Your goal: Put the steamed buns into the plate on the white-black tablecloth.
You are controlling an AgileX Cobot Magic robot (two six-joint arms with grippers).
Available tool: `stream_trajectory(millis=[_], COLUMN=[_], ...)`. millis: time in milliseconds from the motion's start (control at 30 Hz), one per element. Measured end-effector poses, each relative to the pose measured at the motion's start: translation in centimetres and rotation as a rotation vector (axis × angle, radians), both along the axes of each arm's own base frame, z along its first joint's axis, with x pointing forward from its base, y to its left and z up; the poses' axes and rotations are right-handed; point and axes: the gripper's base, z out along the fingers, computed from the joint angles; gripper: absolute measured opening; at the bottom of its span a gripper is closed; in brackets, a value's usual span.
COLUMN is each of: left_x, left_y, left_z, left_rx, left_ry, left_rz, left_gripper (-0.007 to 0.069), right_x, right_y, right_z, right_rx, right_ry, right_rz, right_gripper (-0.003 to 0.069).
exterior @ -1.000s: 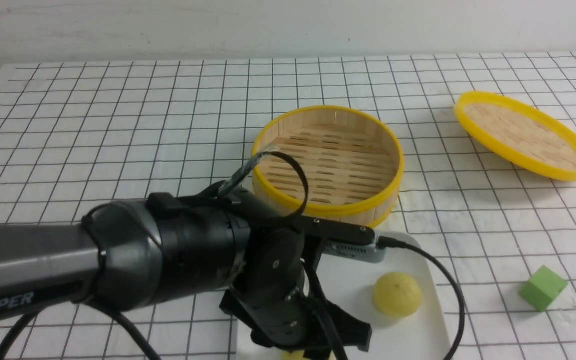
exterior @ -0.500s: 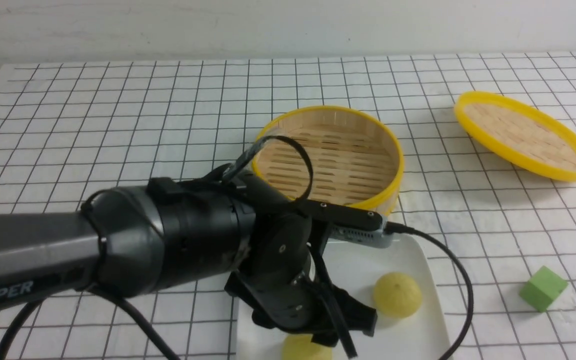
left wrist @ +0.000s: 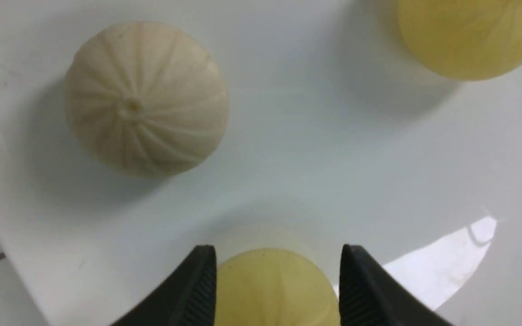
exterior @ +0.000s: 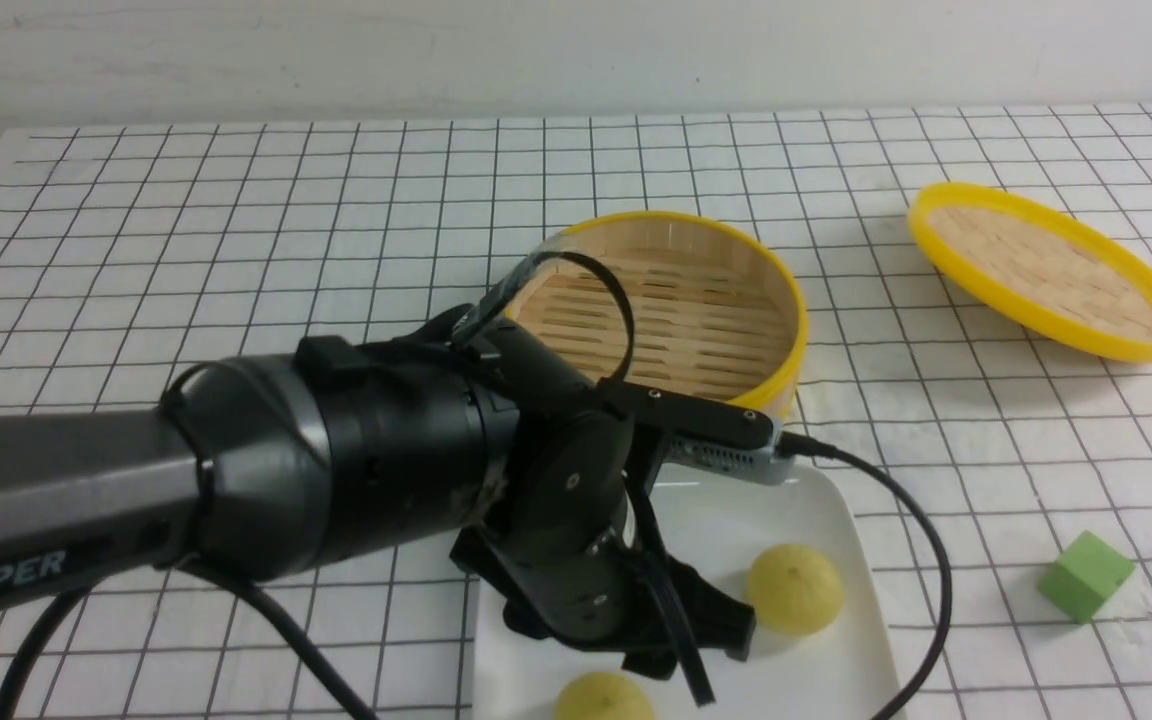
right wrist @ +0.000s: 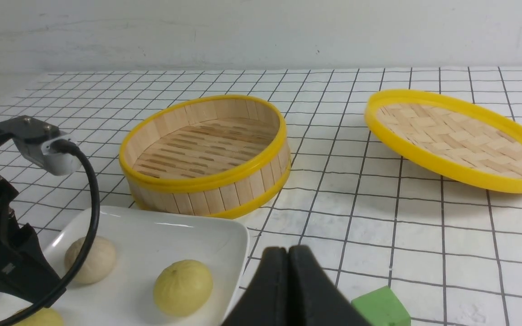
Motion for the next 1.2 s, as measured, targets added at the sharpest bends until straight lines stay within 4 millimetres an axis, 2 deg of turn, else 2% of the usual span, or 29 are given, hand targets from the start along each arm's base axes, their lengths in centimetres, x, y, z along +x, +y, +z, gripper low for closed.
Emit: stream_trajectory(millis=[333, 467, 500, 567, 600, 633, 667, 700, 733, 767, 800, 1000, 1133, 1167, 1200], left_x=[0.1, 0.2, 0.2, 0.2, 0.2, 0.1, 0.1, 0.0, 0.0, -0.3, -0.4, -2.3, -4.6, -4.9, -5.8], left_y=[0.1, 0.1, 0.1, 0.1, 0.1, 0.2, 0.2, 0.4, 0.5, 0.9, 1.1, 4.0, 7.2, 7.6, 9.0], left_z=[0.0, 0.0, 0.0, 0.0, 0.0, 0.2, 0.3, 0.8, 1.1, 2.4, 2.9, 8.3, 13.2, 13.8, 15.5], left_rx=[0.009, 0.002, -0.003, -0.008, -0.007, -0.009, -0.012, -0.019, -0.023, -0.042, -0.048, -0.090, -0.130, -0.140, -0.162], left_ry=[-0.016, -0.009, -0.003, 0.002, 0.003, 0.003, 0.002, -0.007, -0.012, -0.040, -0.049, -0.141, -0.195, -0.211, -0.259], left_rz=[0.002, 0.029, 0.054, 0.079, 0.081, 0.088, 0.089, 0.089, 0.088, 0.084, 0.083, 0.082, 0.087, 0.087, 0.086], left_gripper=[0.0363, 0.0280, 0.0223, 0.0154, 0.0148, 0.0101, 0.0095, 0.0041, 0.0036, 0.0007, 0.0002, 0.0002, 0.0002, 0.0002, 0.0002], right_x=[0.0, 0.1, 0.2, 0.7, 0.7, 1.1, 1.2, 1.5, 1.6, 1.8, 2.0, 2.4, 2.6, 2.6, 2.7], right_y=[0.0, 0.0, 0.0, 0.1, 0.1, 0.1, 0.1, 0.0, 0.0, -0.2, -0.3, -0.8, -1.0, -1.0, -1.0], right_z=[0.0, -0.1, -0.3, -1.1, -1.2, -2.2, -2.5, -4.0, -4.1, -5.4, -6.1, -9.2, -10.3, -10.3, -10.2], right_rx=[0.001, 0.000, -0.005, -0.023, -0.026, -0.044, -0.050, -0.072, -0.074, -0.090, -0.098, -0.117, -0.117, -0.116, -0.112], right_ry=[-0.002, -0.004, -0.013, -0.021, -0.017, -0.010, -0.007, 0.021, 0.023, 0.058, 0.078, 0.168, 0.175, 0.171, 0.156], right_rz=[0.000, 0.000, -0.005, -0.016, -0.018, -0.037, -0.044, -0.080, -0.085, -0.130, -0.157, -0.294, -0.332, -0.332, -0.340], right_gripper=[-0.0006, -0.0001, -0.0001, 0.0000, 0.0000, 0.0001, 0.0001, 0.0001, 0.0001, 0.0001, 0.0003, 0.0008, 0.0011, 0.0011, 0.0012])
